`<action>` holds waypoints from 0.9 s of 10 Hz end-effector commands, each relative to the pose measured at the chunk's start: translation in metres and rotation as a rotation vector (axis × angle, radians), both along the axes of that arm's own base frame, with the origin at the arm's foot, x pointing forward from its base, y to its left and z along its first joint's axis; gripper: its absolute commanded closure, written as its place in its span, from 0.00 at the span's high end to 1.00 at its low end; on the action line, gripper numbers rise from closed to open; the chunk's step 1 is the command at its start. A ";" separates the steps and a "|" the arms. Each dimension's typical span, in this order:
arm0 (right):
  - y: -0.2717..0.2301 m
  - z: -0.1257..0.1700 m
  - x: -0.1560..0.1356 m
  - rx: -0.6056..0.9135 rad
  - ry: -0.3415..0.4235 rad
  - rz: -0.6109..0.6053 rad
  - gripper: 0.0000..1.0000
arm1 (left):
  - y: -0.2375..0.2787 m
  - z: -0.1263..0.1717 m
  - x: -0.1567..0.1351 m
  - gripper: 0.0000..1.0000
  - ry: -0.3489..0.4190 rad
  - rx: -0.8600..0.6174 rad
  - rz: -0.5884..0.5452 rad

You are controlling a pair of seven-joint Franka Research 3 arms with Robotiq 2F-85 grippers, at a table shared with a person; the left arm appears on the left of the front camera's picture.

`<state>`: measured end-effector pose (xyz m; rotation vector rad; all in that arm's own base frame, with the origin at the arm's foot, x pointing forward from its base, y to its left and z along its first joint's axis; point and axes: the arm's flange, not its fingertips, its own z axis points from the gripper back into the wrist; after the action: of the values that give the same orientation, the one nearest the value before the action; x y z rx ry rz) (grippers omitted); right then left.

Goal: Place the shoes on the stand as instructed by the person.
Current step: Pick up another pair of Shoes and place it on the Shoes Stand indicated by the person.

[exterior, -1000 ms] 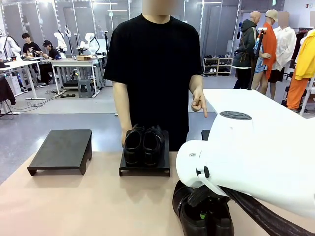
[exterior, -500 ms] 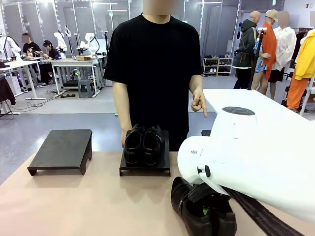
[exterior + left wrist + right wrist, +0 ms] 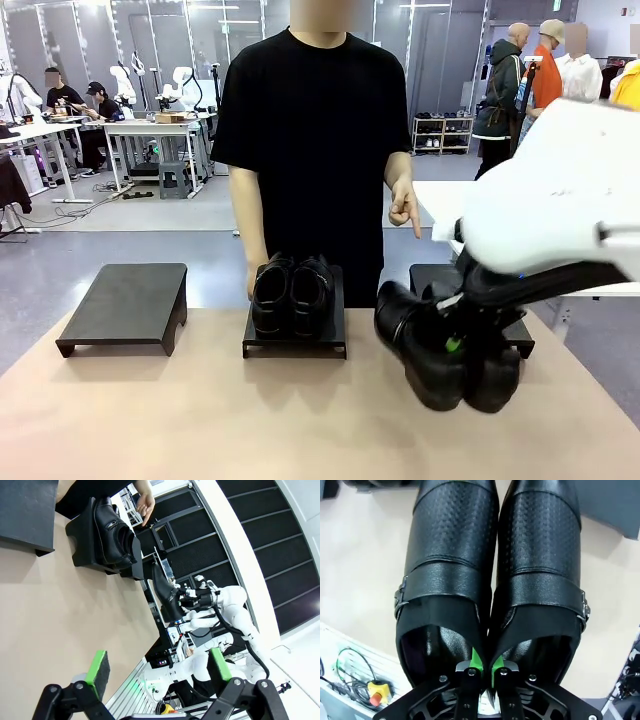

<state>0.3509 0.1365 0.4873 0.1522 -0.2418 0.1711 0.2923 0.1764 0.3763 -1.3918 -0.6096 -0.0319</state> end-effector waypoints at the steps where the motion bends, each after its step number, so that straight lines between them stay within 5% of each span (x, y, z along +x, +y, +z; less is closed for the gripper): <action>1: -0.016 0.022 0.004 -0.027 -0.064 -0.022 0.00 | 0.001 0.002 -0.003 1.00 -0.020 0.004 -0.016; 6: -0.039 0.038 0.014 -0.014 -0.131 -0.041 0.00 | 0.001 0.002 -0.003 1.00 -0.020 0.004 -0.016; 9: -0.046 0.033 0.011 -0.024 -0.077 -0.043 0.00 | 0.001 0.002 -0.003 1.00 -0.020 0.004 -0.016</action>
<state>0.3615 0.0917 0.5125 0.1170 -0.3031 0.1420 0.2923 0.1764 0.3763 -1.3918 -0.6096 -0.0320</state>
